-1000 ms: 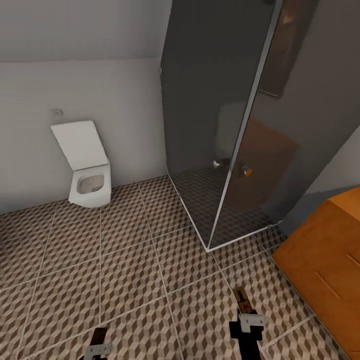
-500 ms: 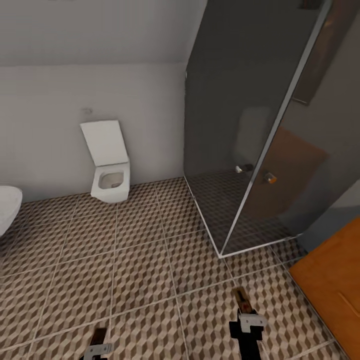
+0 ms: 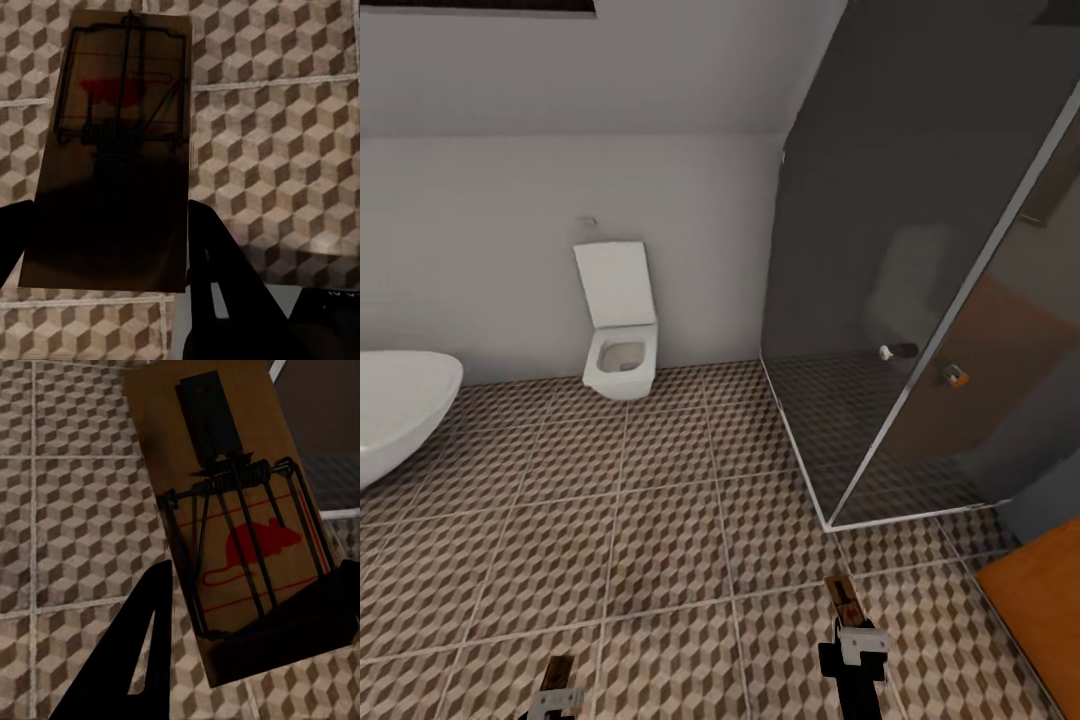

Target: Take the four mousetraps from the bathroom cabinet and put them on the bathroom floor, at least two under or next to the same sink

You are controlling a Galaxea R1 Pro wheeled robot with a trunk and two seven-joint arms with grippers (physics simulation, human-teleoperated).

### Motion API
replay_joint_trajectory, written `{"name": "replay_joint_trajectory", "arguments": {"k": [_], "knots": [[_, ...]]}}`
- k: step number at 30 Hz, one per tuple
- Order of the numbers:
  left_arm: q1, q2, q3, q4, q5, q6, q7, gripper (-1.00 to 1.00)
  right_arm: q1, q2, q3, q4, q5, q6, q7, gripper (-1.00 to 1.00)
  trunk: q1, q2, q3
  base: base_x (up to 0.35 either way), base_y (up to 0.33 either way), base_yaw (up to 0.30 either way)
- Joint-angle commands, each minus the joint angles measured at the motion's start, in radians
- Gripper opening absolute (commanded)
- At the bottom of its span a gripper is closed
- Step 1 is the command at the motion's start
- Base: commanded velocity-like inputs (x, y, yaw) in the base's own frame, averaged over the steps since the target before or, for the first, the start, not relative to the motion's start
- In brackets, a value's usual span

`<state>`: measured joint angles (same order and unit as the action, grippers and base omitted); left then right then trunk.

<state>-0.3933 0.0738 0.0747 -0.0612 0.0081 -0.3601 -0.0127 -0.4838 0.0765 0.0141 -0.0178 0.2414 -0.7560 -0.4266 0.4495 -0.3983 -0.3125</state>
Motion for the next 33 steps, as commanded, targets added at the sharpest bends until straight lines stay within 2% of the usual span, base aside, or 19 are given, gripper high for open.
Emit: {"name": "replay_joint_trajectory", "arguments": {"k": [1,19,24,33], "knots": [[-0.001,0.0,0.007,0.001,-0.003,-0.003,0.002,-1.0,-0.001,0.0,0.001,0.001,0.008,0.0,-0.009,-1.0,0.001,-0.002,-0.001,0.0,0.105,0.249],[-0.001,-0.001,0.007,0.003,-0.003,-0.003,0.002,-1.0,0.0,0.0,0.001,0.001,0.007,0.0,-0.009,-1.0,0.001,-0.002,0.017,0.039,0.137,0.249],[-0.001,-0.002,0.007,0.003,-0.003,-0.003,0.002,-1.0,-0.001,0.0,0.001,0.001,0.008,0.0,-0.009,-1.0,0.001,-0.002,0.022,0.174,0.101,0.218],[-0.001,-0.001,0.007,0.003,-0.003,-0.003,0.002,-1.0,-0.001,0.0,0.001,0.001,0.008,0.0,-0.009,-1.0,0.001,-0.002,0.023,0.299,0.013,0.023]]}}
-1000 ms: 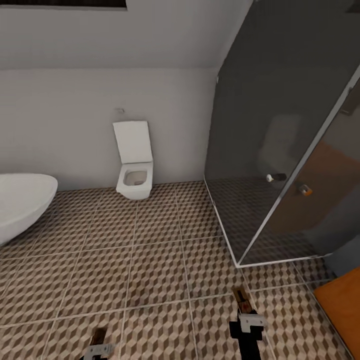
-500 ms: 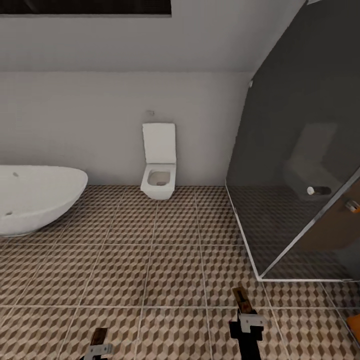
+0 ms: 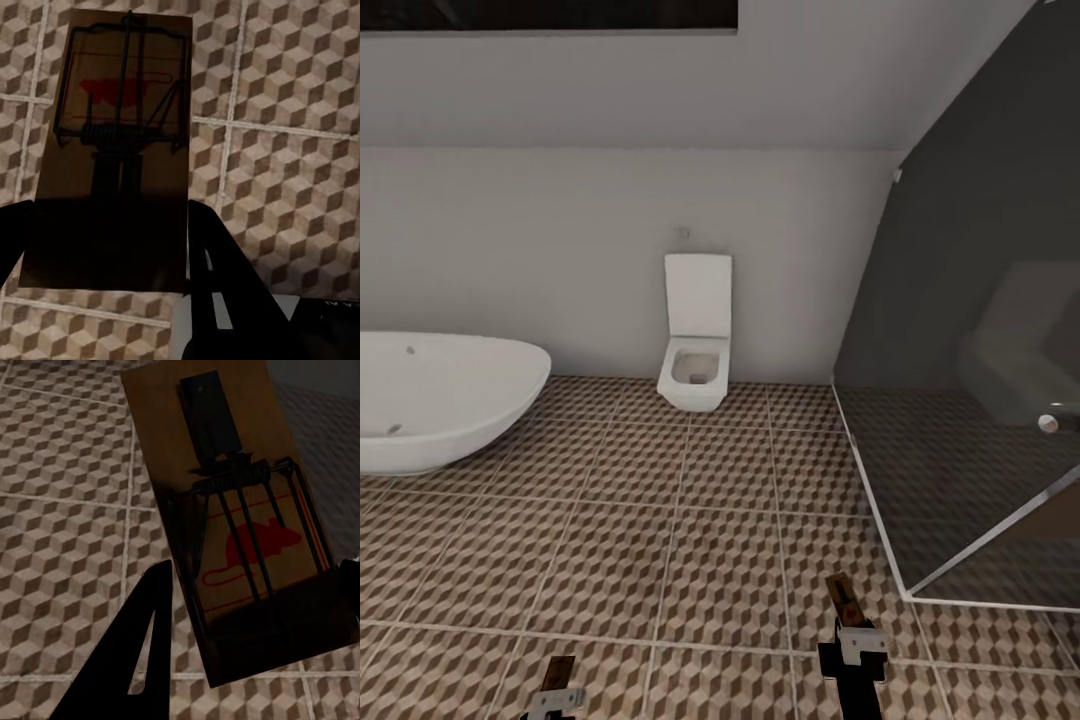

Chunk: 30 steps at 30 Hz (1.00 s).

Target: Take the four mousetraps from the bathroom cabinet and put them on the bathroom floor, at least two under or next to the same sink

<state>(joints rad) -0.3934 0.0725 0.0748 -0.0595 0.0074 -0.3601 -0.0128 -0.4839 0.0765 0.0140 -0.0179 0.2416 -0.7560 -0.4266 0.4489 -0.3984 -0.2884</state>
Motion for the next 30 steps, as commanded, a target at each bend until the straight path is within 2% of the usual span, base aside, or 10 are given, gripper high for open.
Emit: {"name": "replay_joint_trajectory", "arguments": {"k": [1,6,16,30], "knots": [[-0.001,0.0,0.006,0.001,-0.003,-0.003,0.002,-1.0,-0.001,0.0,0.001,0.001,0.007,0.0,-0.009,-1.0,0.001,-0.002,-0.002,0.326,0.001,0.001],[-0.001,0.0,0.006,0.0,-0.003,-0.003,0.002,-1.0,-0.001,0.0,0.001,0.001,0.007,0.0,-0.009,-1.0,0.001,-0.002,-0.001,0.328,0.018,-0.01],[-0.001,0.0,0.006,0.0,-0.003,-0.003,0.002,-1.0,-0.001,0.0,0.001,0.001,0.007,0.0,-0.009,-1.0,0.001,-0.002,0.004,0.308,0.141,-0.15],[-0.001,0.001,0.006,0.0,-0.004,-0.003,0.002,-1.0,0.0,0.0,0.001,0.001,0.008,0.0,-0.009,-1.0,0.001,-0.002,0.004,0.231,0.144,-0.006]]}}
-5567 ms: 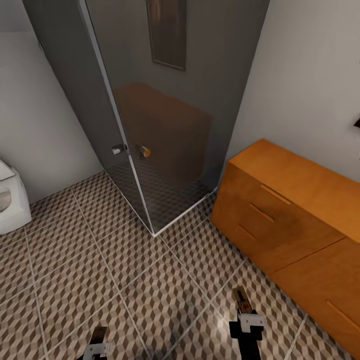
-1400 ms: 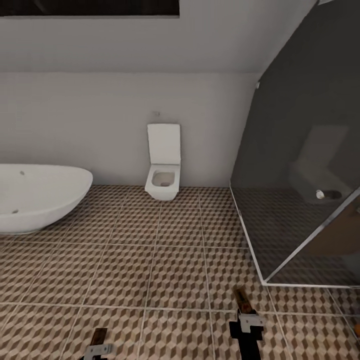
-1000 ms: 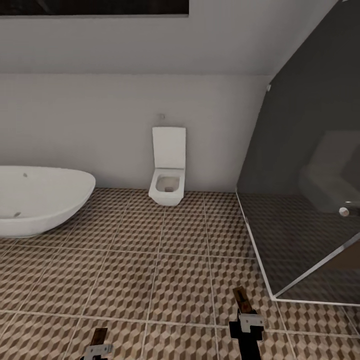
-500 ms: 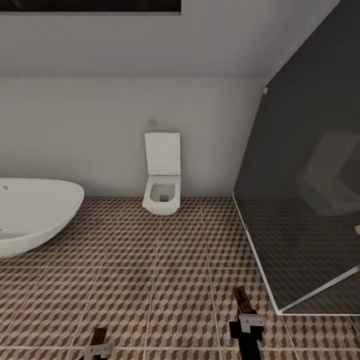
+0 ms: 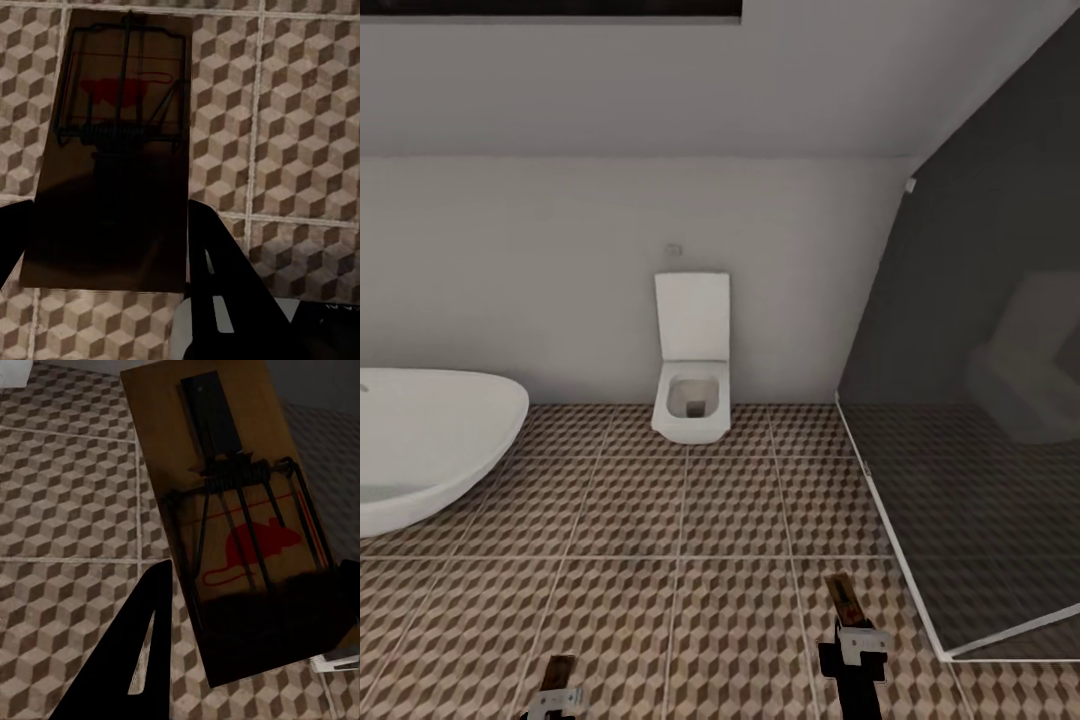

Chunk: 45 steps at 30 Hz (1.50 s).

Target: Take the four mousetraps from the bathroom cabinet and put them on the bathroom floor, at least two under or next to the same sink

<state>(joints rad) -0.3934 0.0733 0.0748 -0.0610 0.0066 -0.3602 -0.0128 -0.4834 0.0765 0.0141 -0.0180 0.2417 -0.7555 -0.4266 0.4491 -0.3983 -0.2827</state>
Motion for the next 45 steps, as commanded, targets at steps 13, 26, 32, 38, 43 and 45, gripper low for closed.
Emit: {"name": "replay_joint_trajectory", "arguments": {"k": [13,26,32,38,43,45], "knots": [[-0.001,0.0,0.006,0.001,-0.004,-0.003,0.002,-1.0,-0.001,0.0,0.001,0.001,0.008,-0.001,-0.009,-1.0,0.001,-0.002,-0.002,0.122,0.037,0.0],[-0.001,0.0,0.006,0.002,-0.004,-0.003,0.002,-1.0,-0.001,0.0,0.001,0.001,0.008,0.0,-0.009,-1.0,0.001,-0.002,-0.002,0.001,0.0,0.0],[-0.001,0.0,0.006,0.002,-0.004,-0.003,0.002,-1.0,-0.001,0.0,0.001,0.001,0.008,0.0,-0.009,-1.0,0.001,-0.002,-0.002,0.0,0.0,0.0],[-0.001,0.0,0.006,0.002,-0.004,-0.003,0.002,-1.0,-0.001,0.0,0.001,0.001,0.008,0.001,-0.009,-1.0,0.001,-0.002,-0.002,0.0,0.0,0.0],[-0.001,0.0,0.006,0.002,-0.004,-0.003,0.002,-1.0,-0.001,0.0,0.001,0.001,0.008,0.0,-0.009,-1.0,0.001,-0.002,-0.002,0.0,0.0,0.0],[-0.001,0.0,0.006,0.002,-0.004,-0.003,0.002,-1.0,-0.001,0.0,0.001,0.001,0.008,0.001,-0.009,-1.0,0.001,-0.002,-0.002,0.0,0.0,0.0]]}}
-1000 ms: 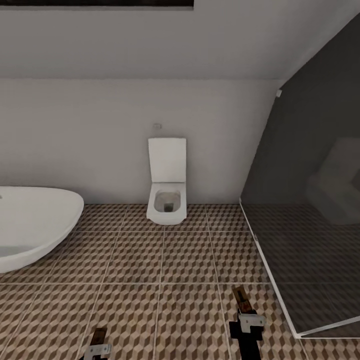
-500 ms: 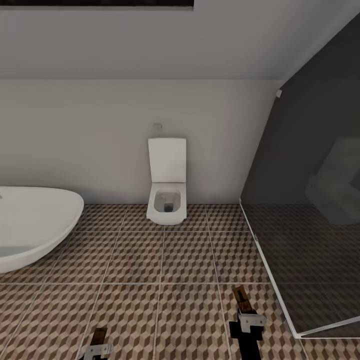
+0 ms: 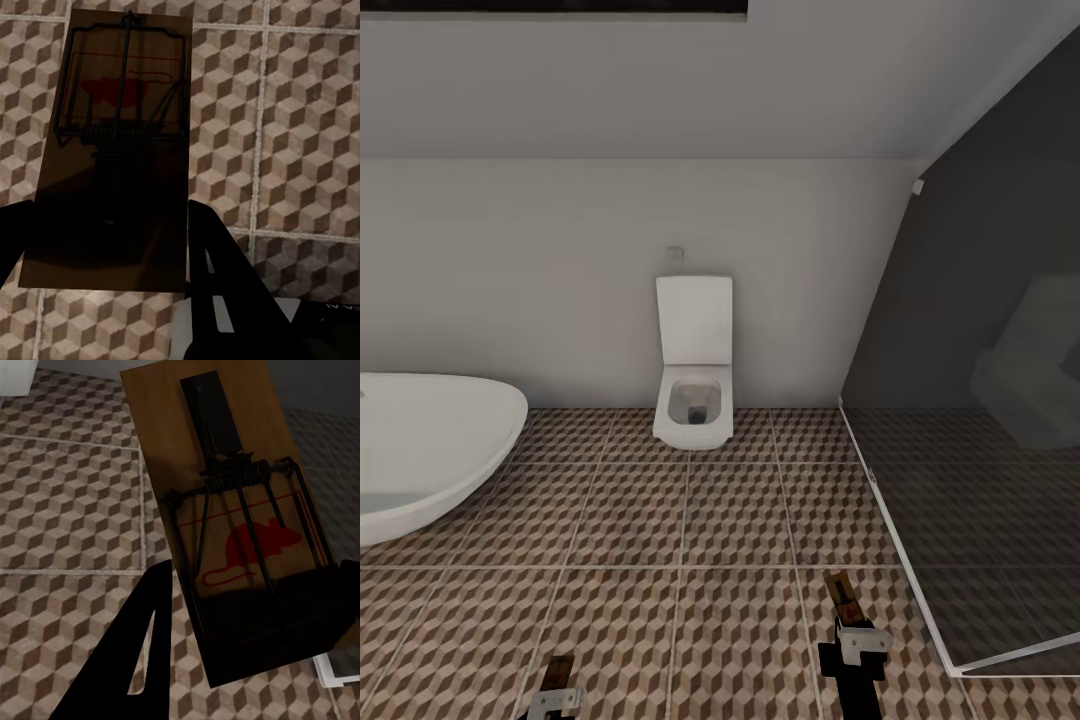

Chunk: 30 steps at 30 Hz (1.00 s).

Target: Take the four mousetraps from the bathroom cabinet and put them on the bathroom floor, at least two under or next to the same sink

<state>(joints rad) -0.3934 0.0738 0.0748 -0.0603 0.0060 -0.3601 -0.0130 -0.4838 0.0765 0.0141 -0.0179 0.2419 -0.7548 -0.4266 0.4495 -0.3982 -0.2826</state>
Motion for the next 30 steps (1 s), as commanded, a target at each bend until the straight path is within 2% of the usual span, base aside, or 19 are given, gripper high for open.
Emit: {"name": "replay_joint_trajectory", "arguments": {"k": [1,12,30], "knots": [[-0.001,0.0,0.007,0.001,-0.003,-0.003,0.002,-1.0,-0.001,0.0,0.001,0.001,0.008,0.0,-0.009,-1.0,0.001,-0.002,-0.002,0.0,0.0,0.0],[-0.001,-0.001,0.007,0.002,-0.002,-0.003,0.001,-1.0,-0.001,0.0,0.001,0.001,0.008,0.0,-0.009,-1.0,0.001,-0.002,-0.002,0.034,0.0,0.0],[-0.001,0.0,0.007,0.002,-0.001,-0.003,0.002,-1.0,0.0,0.0,0.001,0.001,0.008,0.0,-0.009,-1.0,0.001,-0.002,-0.002,0.212,0.023,0.0]]}}
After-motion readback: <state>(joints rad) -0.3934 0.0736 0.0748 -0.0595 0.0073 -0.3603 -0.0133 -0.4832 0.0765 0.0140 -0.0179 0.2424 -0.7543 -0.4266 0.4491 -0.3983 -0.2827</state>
